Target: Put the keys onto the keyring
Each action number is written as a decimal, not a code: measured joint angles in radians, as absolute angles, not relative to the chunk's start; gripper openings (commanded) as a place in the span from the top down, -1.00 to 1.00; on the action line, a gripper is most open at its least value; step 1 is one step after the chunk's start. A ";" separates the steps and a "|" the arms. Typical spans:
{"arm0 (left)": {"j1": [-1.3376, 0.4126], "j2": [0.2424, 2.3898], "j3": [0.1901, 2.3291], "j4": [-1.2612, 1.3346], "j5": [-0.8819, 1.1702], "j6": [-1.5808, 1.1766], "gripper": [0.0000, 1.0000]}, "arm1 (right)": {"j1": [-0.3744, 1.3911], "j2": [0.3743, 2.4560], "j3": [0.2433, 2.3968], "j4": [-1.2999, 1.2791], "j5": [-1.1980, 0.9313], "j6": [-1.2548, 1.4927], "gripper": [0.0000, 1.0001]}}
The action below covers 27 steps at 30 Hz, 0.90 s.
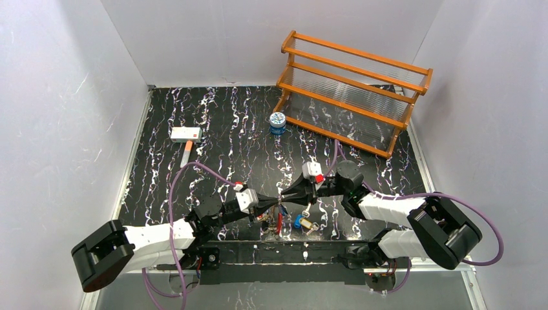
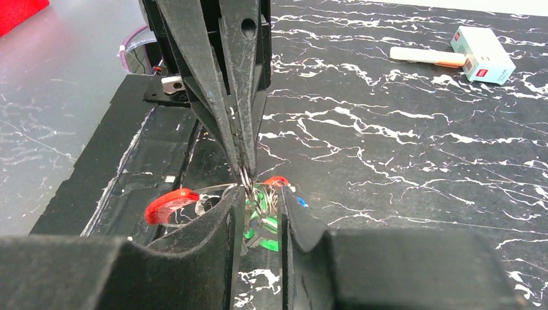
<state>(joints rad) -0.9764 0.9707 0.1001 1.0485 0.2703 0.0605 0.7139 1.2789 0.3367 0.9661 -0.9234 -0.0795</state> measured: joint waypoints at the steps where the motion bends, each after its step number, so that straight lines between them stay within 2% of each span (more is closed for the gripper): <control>1: -0.976 0.971 0.101 1.045 0.272 0.061 1.00 | 0.714 1.279 0.340 0.966 -0.923 -0.079 0.37; 2: -0.976 0.972 0.101 1.044 0.273 0.061 1.00 | 0.714 1.279 0.343 0.966 -0.925 -0.079 0.42; 3: -0.976 0.973 0.101 1.040 0.274 0.063 1.00 | 0.715 1.279 0.346 0.966 -0.926 -0.079 0.56; 5: -0.976 0.974 0.105 1.037 0.274 0.064 1.00 | 0.717 1.280 0.353 0.965 -0.933 -0.079 0.96; 10: -0.971 0.972 0.108 1.024 0.269 0.068 1.00 | 0.722 1.290 0.358 0.963 -0.953 -0.079 0.97; 12: -0.971 0.966 0.108 1.016 0.269 0.068 0.79 | 0.722 1.292 0.358 0.963 -0.953 -0.077 0.97; 14: -0.971 0.946 0.107 1.004 0.265 0.071 0.48 | 0.722 1.292 0.358 0.969 -0.952 -0.072 0.97; 17: -0.973 0.894 0.103 1.001 0.250 0.073 0.26 | 0.723 1.291 0.357 0.971 -0.944 -0.055 0.97; 23: -0.973 0.789 0.074 0.975 0.200 0.074 0.19 | 0.723 1.281 0.346 1.002 -0.931 -0.026 0.97; 27: -0.973 0.783 0.072 0.950 0.191 0.073 0.24 | 0.723 1.272 0.346 1.020 -0.929 -0.013 0.97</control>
